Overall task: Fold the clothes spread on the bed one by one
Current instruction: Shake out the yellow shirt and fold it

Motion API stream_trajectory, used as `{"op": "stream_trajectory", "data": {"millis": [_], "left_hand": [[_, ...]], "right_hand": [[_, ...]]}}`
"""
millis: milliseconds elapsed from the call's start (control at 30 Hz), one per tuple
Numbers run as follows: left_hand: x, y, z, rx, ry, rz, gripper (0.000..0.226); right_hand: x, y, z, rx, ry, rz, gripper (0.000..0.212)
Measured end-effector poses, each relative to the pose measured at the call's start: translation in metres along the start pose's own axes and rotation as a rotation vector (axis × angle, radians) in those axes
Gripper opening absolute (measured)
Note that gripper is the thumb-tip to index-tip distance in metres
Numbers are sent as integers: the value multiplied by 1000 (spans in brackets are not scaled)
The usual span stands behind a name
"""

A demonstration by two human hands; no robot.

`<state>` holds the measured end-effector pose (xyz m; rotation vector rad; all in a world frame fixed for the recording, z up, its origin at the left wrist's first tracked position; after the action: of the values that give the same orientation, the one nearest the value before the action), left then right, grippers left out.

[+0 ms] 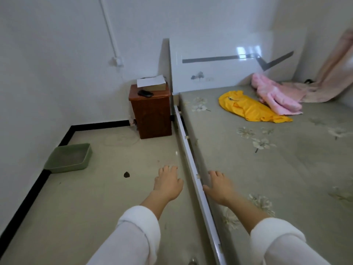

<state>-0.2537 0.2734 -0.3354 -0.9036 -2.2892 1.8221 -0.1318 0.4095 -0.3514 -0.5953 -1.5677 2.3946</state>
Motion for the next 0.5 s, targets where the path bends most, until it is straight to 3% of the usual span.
{"op": "stream_trajectory", "data": {"millis": [500], "left_hand": [[314, -47, -131, -31, 186, 79, 52]], "right_hand": [[280, -99, -101, 66, 186, -65, 70]]}}
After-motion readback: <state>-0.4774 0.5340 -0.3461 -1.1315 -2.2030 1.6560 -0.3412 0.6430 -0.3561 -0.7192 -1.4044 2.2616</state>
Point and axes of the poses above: each hand's wrist, its own x-axis towards the middle knuckle, its own y-axis out of the palm, z = x × y, the point moved 5 cm from there along x, towards the middle knuckle, and after that the axes turned 13 degrees about -y, right-handed, at the moved point
